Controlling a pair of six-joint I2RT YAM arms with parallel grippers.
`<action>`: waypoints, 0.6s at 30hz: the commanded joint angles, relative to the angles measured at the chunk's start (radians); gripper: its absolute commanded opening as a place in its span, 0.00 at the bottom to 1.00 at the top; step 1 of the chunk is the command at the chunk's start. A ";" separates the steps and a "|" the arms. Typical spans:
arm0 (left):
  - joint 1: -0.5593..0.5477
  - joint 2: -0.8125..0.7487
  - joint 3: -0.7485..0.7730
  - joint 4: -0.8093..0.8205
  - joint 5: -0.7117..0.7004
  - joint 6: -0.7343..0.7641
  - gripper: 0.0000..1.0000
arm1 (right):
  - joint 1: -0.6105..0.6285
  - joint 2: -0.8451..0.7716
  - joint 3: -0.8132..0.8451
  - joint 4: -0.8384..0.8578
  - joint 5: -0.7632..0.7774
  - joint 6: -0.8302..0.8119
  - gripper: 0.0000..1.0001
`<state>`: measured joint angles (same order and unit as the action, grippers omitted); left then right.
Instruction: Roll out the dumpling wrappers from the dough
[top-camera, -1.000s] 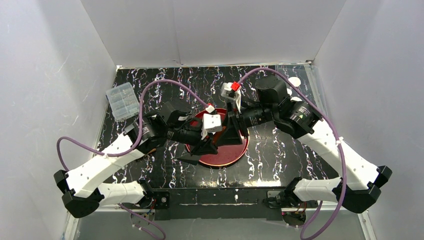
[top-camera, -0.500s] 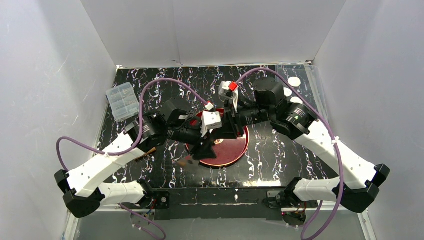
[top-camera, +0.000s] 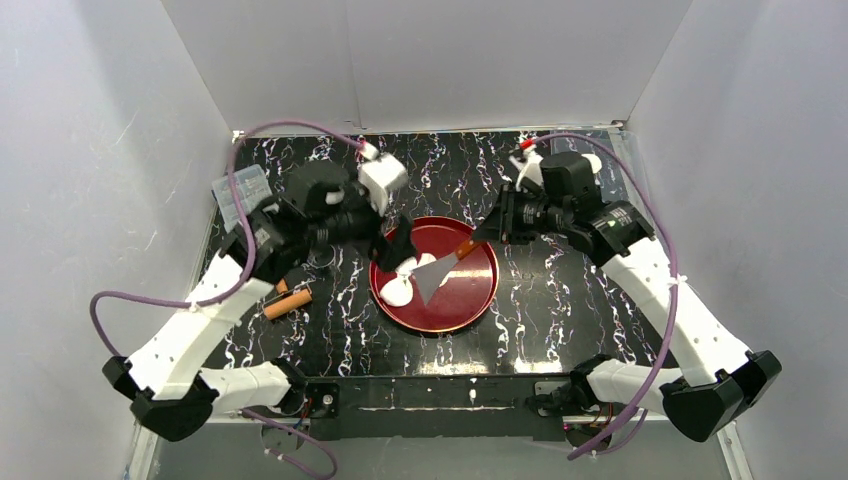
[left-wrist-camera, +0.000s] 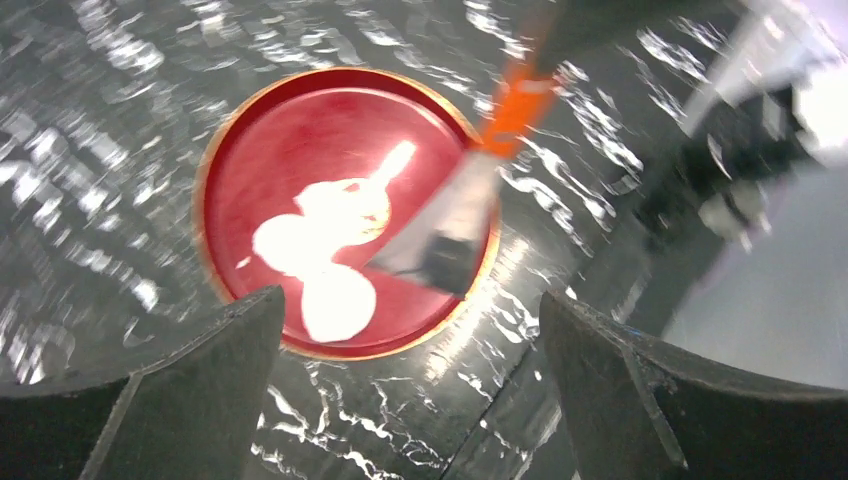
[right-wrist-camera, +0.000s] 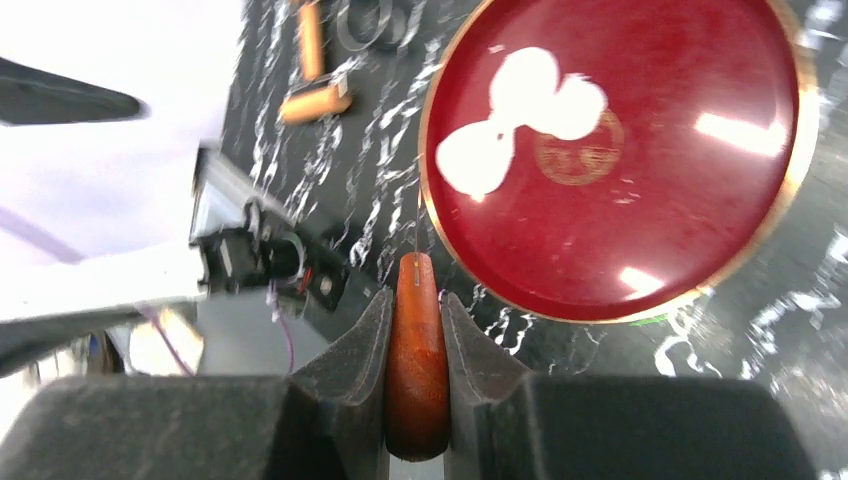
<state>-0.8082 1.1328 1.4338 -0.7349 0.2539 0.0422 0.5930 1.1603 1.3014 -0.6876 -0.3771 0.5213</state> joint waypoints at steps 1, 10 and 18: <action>0.198 0.143 0.100 -0.190 -0.174 -0.235 0.97 | -0.047 0.010 0.101 -0.119 0.204 0.179 0.01; 0.372 0.400 -0.061 -0.160 -0.255 -0.315 0.80 | -0.033 0.049 0.017 -0.016 0.343 0.348 0.01; 0.413 0.560 -0.071 -0.030 -0.326 -0.408 0.73 | 0.010 0.177 0.004 0.109 0.482 0.406 0.01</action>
<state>-0.4301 1.6558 1.3415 -0.8127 -0.0299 -0.2993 0.5846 1.2926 1.3098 -0.7136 -0.0032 0.8734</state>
